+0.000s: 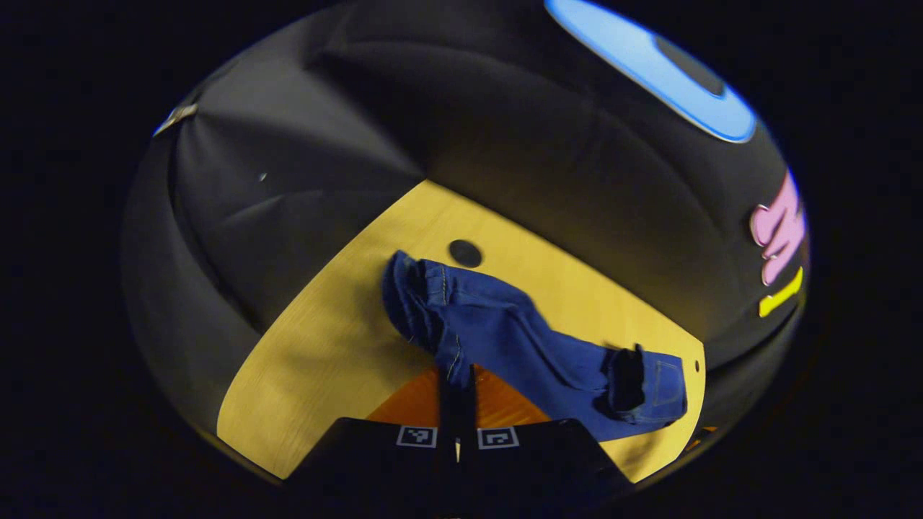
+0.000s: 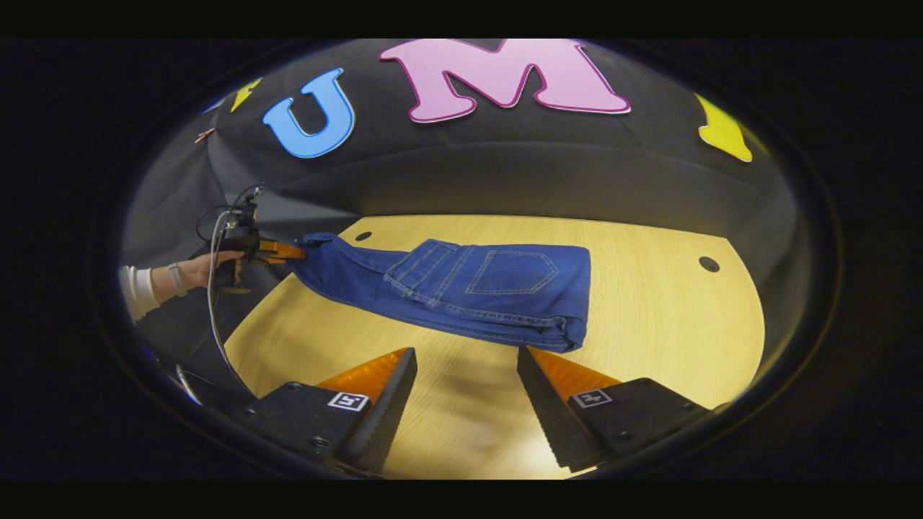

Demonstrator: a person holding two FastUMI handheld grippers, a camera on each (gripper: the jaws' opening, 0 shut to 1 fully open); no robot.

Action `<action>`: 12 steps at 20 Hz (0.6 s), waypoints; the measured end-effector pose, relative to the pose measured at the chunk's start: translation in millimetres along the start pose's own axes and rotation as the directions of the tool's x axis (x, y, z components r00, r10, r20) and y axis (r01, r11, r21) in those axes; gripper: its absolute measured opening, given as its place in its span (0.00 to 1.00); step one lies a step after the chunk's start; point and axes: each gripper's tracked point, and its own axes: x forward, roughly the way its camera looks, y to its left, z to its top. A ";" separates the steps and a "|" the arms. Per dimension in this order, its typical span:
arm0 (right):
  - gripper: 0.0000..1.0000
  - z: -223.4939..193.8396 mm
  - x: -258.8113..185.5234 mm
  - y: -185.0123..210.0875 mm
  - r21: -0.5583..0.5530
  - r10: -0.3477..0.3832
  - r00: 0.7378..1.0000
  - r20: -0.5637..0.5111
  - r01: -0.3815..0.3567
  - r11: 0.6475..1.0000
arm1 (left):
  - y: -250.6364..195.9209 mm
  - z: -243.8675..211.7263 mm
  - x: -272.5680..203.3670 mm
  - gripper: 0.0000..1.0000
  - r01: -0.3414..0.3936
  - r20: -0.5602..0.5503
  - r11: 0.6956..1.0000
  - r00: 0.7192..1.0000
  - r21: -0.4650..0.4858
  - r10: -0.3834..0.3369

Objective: Grasp the waist and the cuffs of the jeans and fold them to make the two legs overlap; first hold the waist and fold one-third of the jeans toward the cuffs, then hold the cuffs and fold the remaining one-third in the same direction to finish folding.

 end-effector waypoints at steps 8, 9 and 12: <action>0.86 -6.9 -22.4 -33.4 -0.016 0.014 1.000 0.005 -0.014 1.000 | -201.1 8.9 -35.2 0.06 0.274 0.080 0.951 0.955 0.143 -0.287; 0.86 -7.2 -26.0 -42.0 -0.009 0.009 1.000 0.009 -0.009 1.000 | -243.5 -1.8 -29.9 0.06 0.307 0.063 0.936 0.945 0.171 -0.322; 0.86 -3.7 -39.6 -66.4 0.025 -0.007 0.999 0.037 0.006 1.000 | -341.5 -66.0 -13.8 0.06 0.388 -0.058 0.875 0.920 0.289 -0.388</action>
